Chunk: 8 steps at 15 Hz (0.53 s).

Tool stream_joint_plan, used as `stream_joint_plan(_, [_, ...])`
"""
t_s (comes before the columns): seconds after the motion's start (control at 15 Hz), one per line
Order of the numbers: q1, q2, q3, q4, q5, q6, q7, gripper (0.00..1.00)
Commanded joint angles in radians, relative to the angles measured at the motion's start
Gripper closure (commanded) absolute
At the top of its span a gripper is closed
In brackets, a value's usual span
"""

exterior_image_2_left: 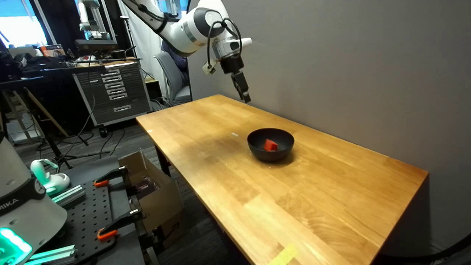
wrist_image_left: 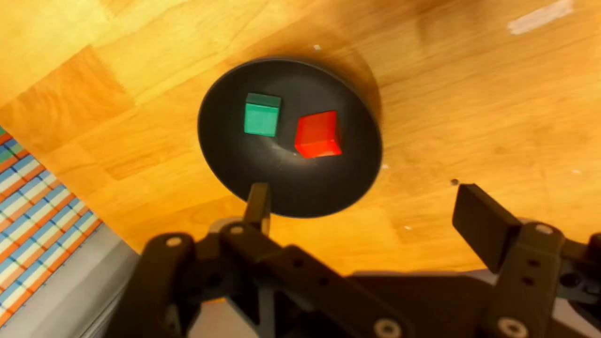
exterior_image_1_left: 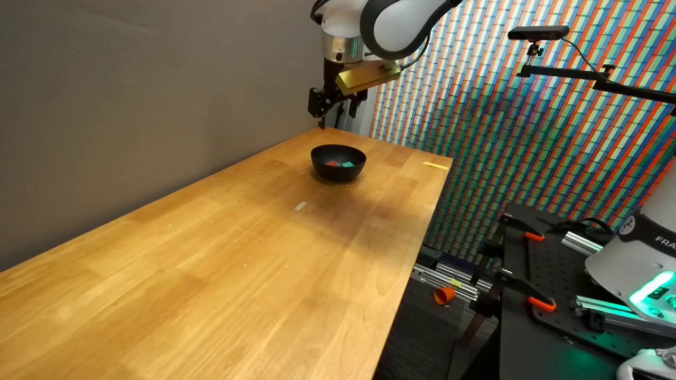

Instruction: Put the blocks in the bowl

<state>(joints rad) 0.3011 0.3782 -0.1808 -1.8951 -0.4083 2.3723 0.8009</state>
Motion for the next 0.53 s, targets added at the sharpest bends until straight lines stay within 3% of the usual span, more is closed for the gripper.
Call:
stream_joint_plan(0.0, [-0.053, -0.243, 0.111, -0.179, 0.089, 0.007, -0.117, 0.0])
stream_joint_plan(0.2, [-0.097, -0.412, 0.193, -0.294, 0.293, -0.018, -0.281, 0.0])
stream_joint_plan(0.47, [-0.125, -0.622, 0.225, -0.423, 0.548, -0.151, -0.487, 0.0])
